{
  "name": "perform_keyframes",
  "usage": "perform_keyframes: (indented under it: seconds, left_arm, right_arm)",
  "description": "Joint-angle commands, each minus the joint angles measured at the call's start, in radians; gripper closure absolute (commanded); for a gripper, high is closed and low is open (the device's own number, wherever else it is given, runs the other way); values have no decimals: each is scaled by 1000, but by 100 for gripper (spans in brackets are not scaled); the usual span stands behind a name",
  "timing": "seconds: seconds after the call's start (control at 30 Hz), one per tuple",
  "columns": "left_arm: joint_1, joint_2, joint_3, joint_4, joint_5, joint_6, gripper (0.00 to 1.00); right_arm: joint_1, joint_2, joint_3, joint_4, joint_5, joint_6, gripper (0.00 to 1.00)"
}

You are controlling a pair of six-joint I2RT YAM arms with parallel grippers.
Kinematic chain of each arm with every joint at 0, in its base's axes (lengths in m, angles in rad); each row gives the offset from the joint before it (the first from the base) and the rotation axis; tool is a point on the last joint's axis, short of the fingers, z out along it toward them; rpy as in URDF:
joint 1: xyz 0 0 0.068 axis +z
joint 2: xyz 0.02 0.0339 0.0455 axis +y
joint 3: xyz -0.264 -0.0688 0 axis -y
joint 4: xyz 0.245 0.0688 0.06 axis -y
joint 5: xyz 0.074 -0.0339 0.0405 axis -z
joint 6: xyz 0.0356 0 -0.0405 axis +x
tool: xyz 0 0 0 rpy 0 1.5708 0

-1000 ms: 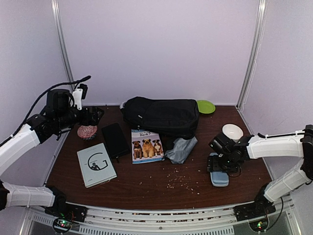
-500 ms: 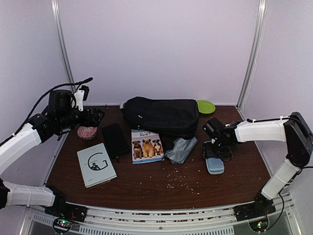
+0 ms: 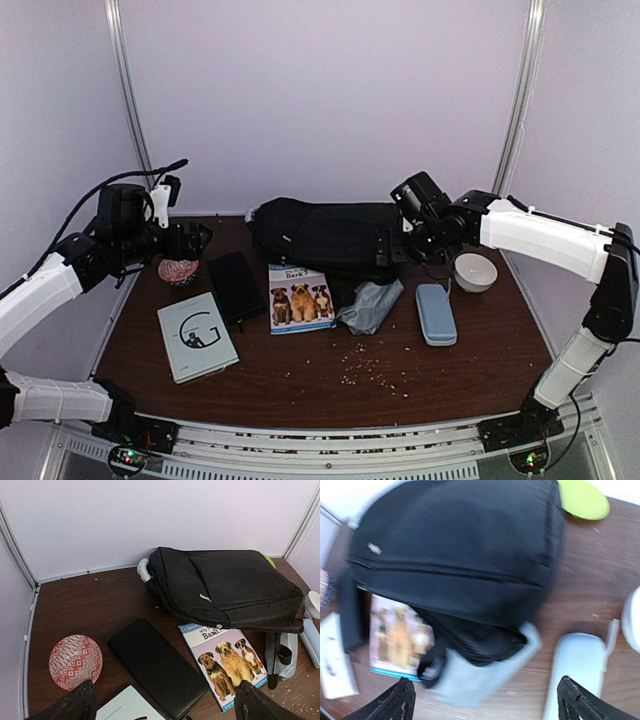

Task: Pack the student bag
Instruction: Move the stationery to the center of the board, then adjust the student bag at the center of the board.

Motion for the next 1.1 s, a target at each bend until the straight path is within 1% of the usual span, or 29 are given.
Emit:
perform_keyframes:
  seconds: [0.0, 0.03, 0.13, 0.23, 0.3, 0.37, 0.43, 0.57, 0.67, 0.83, 1.07]
  left_arm:
    - [6, -34, 31, 28, -22, -16, 2]
    - [7, -35, 31, 26, -28, -18, 2]
    - [8, -39, 28, 22, -49, -24, 2]
    - [8, -41, 30, 15, -70, -29, 2]
    - [8, -45, 31, 10, -85, -34, 2]
    - [6, -51, 29, 9, -95, -36, 2]
    - [7, -58, 28, 7, -108, -40, 2]
    - [7, -69, 25, 5, -129, -46, 2]
    - [7, -73, 26, 3, -138, -47, 2]
    - [6, -77, 26, -1, -146, -46, 2]
    - [6, -69, 29, -2, -135, -47, 2]
  right_arm:
    - [83, 15, 37, 200, -39, 202, 1]
    - [101, 22, 25, 291, -30, 247, 2]
    - [143, 76, 9, 492, 13, 423, 5]
    - [176, 132, 5, 637, 79, 602, 9]
    - [199, 170, 10, 696, 123, 687, 12]
    - [211, 215, 39, 703, 173, 763, 15]
    - [211, 271, 80, 701, 177, 835, 16]
    - [210, 393, 192, 656, 190, 923, 17]
    - [204, 476, 242, 635, 196, 991, 17]
    - [194, 552, 308, 596, 208, 1051, 19]
    - [185, 634, 378, 551, 202, 1112, 24]
